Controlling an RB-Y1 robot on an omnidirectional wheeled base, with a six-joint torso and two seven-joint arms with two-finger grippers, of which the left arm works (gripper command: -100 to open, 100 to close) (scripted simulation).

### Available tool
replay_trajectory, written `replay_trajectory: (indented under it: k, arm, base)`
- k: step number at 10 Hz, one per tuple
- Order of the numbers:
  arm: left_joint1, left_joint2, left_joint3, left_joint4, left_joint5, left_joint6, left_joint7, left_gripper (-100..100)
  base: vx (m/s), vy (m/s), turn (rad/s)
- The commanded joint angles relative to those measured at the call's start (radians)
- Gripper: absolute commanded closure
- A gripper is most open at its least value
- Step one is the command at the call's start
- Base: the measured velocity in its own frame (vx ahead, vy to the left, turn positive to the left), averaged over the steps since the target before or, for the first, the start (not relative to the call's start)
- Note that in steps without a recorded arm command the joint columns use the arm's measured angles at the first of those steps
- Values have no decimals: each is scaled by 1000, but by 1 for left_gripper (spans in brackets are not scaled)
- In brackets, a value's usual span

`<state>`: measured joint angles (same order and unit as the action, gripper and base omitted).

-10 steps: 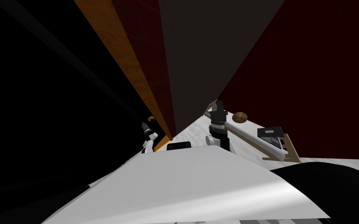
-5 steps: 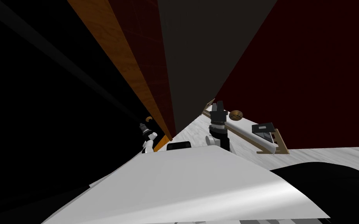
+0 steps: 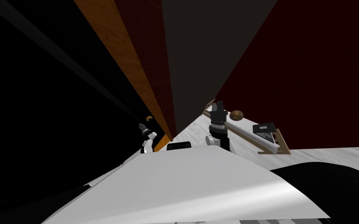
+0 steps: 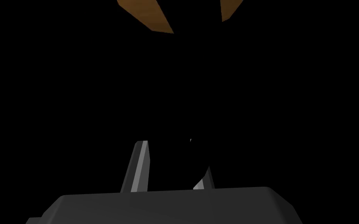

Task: Push the door open

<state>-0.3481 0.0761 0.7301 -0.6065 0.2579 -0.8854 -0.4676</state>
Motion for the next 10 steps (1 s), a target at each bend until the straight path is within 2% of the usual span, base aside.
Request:
replay_trajectory:
  k: [1, 2, 3, 4, 5, 6, 8, 9, 10]
  arm:
    - [10, -2, 3, -50, 0, 9, -5, 100]
    - [10, -2, 3, -55, 0, 9, -5, 100]
    - [-3, -2, 48, -48, 20, -17, -31, 100]
    - [-3, -2, 48, -48, 20, -17, -31, 100]
    - [-3, -2, 48, -18, 20, -17, -31, 100]
    - [-3, -2, 48, -48, 20, -17, -31, 100]
    - [-3, -2, 48, -48, 20, -17, -31, 100]
    - [-10, -3, 71, -44, 31, -31, -45, 100]
    - [-10, -3, 71, -44, 31, -31, -45, 100]
  base:
    - [-15, 5, 33]
    - [-14, 3, -25]
    - [5, 78, -212]
    - [-2, 94, -189]
    - [6, 54, -33]
    - [9, 8, 16]
    - [8, -8, 12]
    - [-5, 31, -115]
    - [-4, 48, -80]
